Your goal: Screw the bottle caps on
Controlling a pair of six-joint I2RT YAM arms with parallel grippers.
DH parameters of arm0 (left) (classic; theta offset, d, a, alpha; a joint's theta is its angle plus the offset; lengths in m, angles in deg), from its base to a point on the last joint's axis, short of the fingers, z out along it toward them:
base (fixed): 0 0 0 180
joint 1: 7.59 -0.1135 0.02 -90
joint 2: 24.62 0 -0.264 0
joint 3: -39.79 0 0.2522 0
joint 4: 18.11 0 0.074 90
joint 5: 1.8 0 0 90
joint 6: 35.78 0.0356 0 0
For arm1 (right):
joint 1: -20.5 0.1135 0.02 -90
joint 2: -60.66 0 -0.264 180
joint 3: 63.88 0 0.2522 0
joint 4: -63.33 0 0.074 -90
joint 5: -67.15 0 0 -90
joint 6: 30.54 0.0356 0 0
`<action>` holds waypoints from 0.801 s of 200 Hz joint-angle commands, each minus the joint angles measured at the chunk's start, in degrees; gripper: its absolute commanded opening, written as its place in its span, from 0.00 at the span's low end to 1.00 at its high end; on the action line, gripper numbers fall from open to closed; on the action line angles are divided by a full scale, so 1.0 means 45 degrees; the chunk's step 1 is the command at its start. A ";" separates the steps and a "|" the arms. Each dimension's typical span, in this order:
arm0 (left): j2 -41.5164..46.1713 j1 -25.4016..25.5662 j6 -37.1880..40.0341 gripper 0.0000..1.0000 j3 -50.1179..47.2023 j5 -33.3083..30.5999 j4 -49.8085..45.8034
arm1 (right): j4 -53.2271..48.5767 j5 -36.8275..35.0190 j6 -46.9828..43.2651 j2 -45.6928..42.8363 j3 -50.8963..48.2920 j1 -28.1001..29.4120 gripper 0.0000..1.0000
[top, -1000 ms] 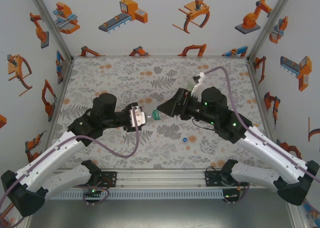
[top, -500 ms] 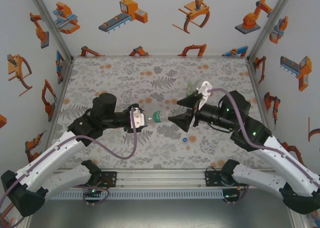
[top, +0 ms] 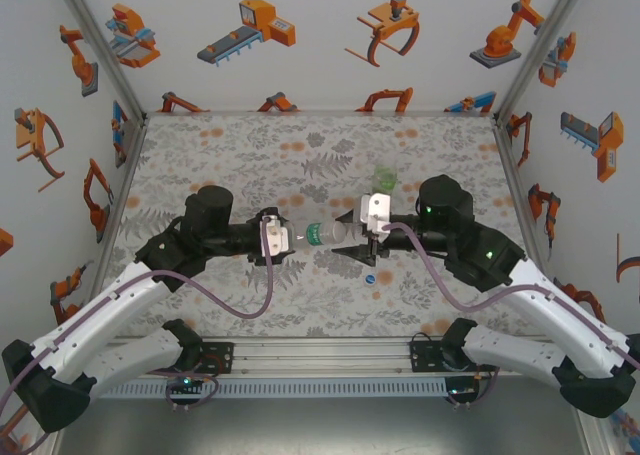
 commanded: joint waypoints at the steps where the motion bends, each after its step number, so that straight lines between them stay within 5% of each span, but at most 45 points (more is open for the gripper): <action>1: 0.0038 0.0012 0.0214 0.00 0.0330 0.0356 -0.0069 | 0.0441 0.0319 -0.0291 -0.0108 0.0267 0.0061 0.49; 69: 0.0207 0.0011 0.0166 0.00 0.0216 -0.0120 0.0148 | 0.1952 -0.0743 0.2951 -0.0246 -0.0464 0.0057 0.18; 125: 0.0357 0.0010 -0.0035 0.00 -0.0007 -0.1053 0.0712 | 0.5050 -0.3776 1.1245 -0.0119 -0.1866 0.0046 0.00; 160: 0.0296 0.0012 -0.0080 0.00 0.0012 -0.1284 0.0727 | 0.5008 -0.4915 1.6530 0.0587 -0.1820 0.0048 0.00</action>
